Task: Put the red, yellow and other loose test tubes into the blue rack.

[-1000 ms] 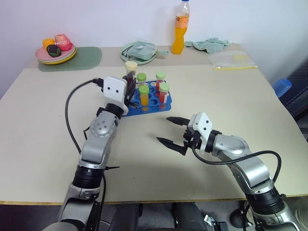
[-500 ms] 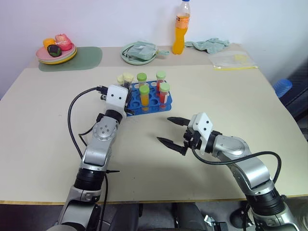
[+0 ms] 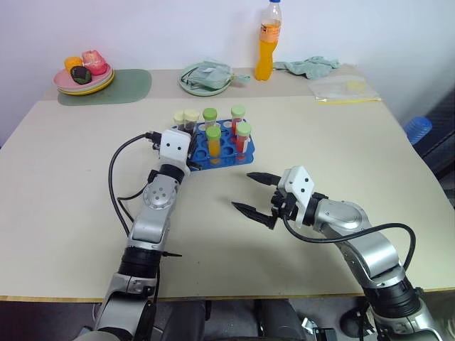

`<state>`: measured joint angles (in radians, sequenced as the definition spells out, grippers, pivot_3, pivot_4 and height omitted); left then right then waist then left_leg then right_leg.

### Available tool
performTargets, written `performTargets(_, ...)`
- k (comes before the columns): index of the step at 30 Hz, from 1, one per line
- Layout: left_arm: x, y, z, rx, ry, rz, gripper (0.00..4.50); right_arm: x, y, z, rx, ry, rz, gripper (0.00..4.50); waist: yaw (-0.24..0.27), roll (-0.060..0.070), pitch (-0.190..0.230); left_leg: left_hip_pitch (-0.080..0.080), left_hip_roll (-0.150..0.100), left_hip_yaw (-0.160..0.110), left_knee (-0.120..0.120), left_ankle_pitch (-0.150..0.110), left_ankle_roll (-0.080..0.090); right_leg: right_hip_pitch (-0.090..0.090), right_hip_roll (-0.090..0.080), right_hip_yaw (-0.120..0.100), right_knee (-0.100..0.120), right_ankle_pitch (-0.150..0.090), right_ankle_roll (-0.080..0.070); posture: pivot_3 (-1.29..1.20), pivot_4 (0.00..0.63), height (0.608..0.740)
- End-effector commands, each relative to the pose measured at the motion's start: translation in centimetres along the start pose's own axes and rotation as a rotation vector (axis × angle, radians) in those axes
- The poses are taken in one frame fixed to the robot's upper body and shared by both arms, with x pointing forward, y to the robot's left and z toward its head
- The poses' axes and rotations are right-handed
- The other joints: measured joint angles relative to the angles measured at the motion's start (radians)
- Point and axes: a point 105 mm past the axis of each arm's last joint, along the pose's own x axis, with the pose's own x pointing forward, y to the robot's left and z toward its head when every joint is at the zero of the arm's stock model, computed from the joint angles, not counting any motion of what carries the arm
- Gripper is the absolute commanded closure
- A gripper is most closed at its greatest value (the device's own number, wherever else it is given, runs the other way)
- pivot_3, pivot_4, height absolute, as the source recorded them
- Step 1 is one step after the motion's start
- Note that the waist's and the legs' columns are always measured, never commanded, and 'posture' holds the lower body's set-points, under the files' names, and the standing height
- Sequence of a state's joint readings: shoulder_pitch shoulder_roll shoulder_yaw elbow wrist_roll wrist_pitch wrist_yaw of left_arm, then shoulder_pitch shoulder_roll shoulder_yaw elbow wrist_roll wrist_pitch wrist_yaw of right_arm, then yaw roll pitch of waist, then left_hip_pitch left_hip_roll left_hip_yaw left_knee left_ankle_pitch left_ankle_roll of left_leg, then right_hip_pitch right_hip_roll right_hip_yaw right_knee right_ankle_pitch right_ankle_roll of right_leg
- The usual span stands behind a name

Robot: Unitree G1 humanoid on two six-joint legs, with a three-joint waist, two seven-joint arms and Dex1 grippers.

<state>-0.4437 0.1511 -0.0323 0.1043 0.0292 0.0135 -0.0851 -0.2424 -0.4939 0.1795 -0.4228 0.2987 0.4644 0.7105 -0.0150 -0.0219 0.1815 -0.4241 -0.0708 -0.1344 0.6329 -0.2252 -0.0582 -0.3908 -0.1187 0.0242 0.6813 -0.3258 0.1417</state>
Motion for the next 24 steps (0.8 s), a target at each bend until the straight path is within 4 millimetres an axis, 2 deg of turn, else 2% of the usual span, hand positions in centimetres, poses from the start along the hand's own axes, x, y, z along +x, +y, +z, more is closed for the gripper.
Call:
performTargets(1,0.0,0.3,0.6,-0.027,-0.066,0.009,3.79,-0.2,0.3,1.3,-0.035,-0.045,-0.001,0.27,0.0,0.0,0.0,0.0,0.0,0.0,0.0,0.0,0.0,0.0,0.0,0.0,0.0,0.0,0.0,0.0,0.15,0.74)
performTargets(9,-0.5,0.1,-0.1,-0.07,-0.105,0.012,3.79,-0.3,0.4,1.3,-0.037,-0.046,0.002,0.27,0.001,0.0,0.0,0.0,0.0,0.0,0.0,0.0,0.0,0.0,0.0,0.0,0.0,0.0,0.0,0.0,0.15,0.74)
performTargets(13,-0.7,0.1,0.0,-0.088,-0.118,0.015,1.77,-0.4,0.2,1.3,-0.039,-0.045,0.0,0.27,0.001,0.0,0.0,0.0,0.0,0.0,0.0,0.0,0.0,0.0,0.0,0.0,0.0,0.0,0.0,0.0,0.15,0.74)
performTargets(16,-1.1,0.8,0.8,-0.116,-0.143,0.037,0.21,-0.7,-0.1,1.7,-0.044,-0.05,-0.008,0.27,-0.002,0.0,0.0,0.0,0.0,0.0,0.0,0.0,0.0,0.0,0.0,0.0,0.0,0.0,0.0,0.0,0.15,0.74)
performTargets(21,-3.1,2.7,2.7,-0.172,-0.17,0.02,0.21,-2.2,-1.5,3.3,-0.045,-0.07,-0.045,0.27,-0.004,0.0,0.0,0.0,0.0,-0.001,0.0,0.0,0.0,0.0,0.0,0.0,0.0,0.0,0.0,0.0,0.15,0.74)
performTargets(24,-4.7,5.0,3.7,-0.164,-0.153,0.022,0.21,-3.8,-2.6,3.7,-0.038,-0.055,-0.078,0.27,-0.001,0.0,0.0,0.0,0.0,-0.001,0.0,0.0,0.0,0.0,0.0,0.0,0.0,0.0,0.0,0.0,0.15,0.74)
